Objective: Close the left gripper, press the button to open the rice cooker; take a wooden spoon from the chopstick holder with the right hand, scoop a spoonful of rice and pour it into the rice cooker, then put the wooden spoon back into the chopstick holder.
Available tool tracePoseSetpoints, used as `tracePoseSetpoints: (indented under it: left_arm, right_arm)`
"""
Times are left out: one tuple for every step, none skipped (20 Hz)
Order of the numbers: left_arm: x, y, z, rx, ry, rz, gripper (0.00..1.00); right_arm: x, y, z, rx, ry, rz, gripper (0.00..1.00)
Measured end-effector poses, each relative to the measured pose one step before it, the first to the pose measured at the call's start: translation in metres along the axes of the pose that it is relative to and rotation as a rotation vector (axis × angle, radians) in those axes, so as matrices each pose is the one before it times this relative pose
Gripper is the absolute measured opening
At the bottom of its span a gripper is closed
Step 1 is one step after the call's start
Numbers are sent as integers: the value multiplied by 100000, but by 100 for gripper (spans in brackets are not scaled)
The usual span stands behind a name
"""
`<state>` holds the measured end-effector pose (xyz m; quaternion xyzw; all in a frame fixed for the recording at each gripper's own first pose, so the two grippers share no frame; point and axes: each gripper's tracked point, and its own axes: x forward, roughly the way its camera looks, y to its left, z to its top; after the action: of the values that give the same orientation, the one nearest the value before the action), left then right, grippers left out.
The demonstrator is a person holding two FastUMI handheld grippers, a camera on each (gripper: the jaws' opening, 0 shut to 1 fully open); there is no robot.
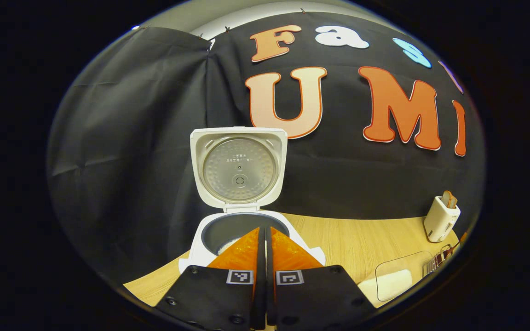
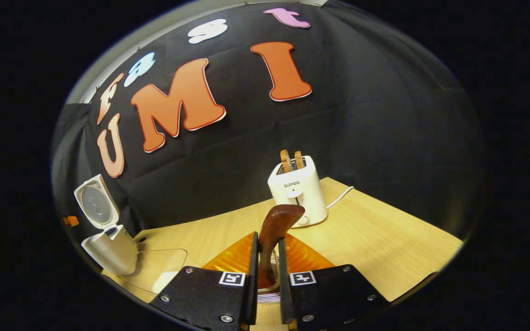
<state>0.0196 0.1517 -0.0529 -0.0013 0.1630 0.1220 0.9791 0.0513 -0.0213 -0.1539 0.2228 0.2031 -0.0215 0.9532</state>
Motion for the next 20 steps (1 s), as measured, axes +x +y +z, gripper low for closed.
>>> tracePoseSetpoints:
  left_arm:
    - [-80, 168, -188, 257, 131, 227, 4]
    - [-78, 48, -153, 345, 109, 46, 4]
    - [-4, 88, 24, 22, -38, 22, 5]
    - [-108, -49, -188, 50, 134, -186, 5]
    - [4, 233, -126, -214, 83, 109, 4]
    - [56, 140, 103, -195, -2, 255, 5]
    - [-137, 304, -195, -120, -172, 779, 5]
    - [-34, 438, -251, 119, 294, 1532, 5]
    - [90, 212, -229, -124, 229, 503, 5]
    - [51, 84, -53, -509, 37, -143, 5]
    - [-23, -11, 12, 33, 270, -71, 5]
    - [-14, 39, 23, -66, -231, 213, 5]
    - [-152, 155, -186, 172, -277, -79, 5]
    - [-68, -16, 32, 107, -261, 7, 5]
    - [-146, 112, 3, 412, -287, 30, 5]
    - [-29, 6, 291, 396, -721, 25, 5]
    - [-2, 58, 87, 492, -545, 236, 5]
    - [-181, 28, 32, 350, -663, 51, 5]
    - [-174, 91, -162, 330, -581, 14, 5]
    - [-172, 33, 141, -13, -642, 22, 5]
  right_arm:
    - [61, 67, -147, 1316, -334, 672, 19]
    - [198, 214, 49, 1100, -109, 340, 16]
    - [154, 251, 64, 987, -34, 437, 14]
    - [134, 105, -46, 1191, 544, 115, 12]
    - [14, 6, -59, 1533, 783, -109, 12]
    - [8, 27, 40, 1470, 471, -353, 11]
    - [-216, 14, 107, 524, 226, 150, 11]
    - [-161, 155, 335, 499, -950, -5, 11]
    - [-334, 189, 521, -489, -1539, 468, 11]
    - [-318, 276, 538, -810, -1660, 357, 11]
    - [-368, 408, 572, -881, -1658, 551, 11]
    - [-326, 420, 583, -871, -1805, 679, 11]
    - [-377, 516, 618, -646, -1589, 966, 11]
    - [-314, 428, 555, -788, -1751, 502, 11]
    - [-444, 353, 709, -1008, -1925, 382, 11]
    - [-232, 349, 638, -888, -1899, 571, 11]
    - [-281, 448, 617, -926, -1607, 425, 11]
    - [-198, 381, 505, -904, -1347, 538, 11]
    - [-258, 460, 559, -285, -1250, 824, 11]
    - [-167, 513, 447, -105, -1141, 792, 11]
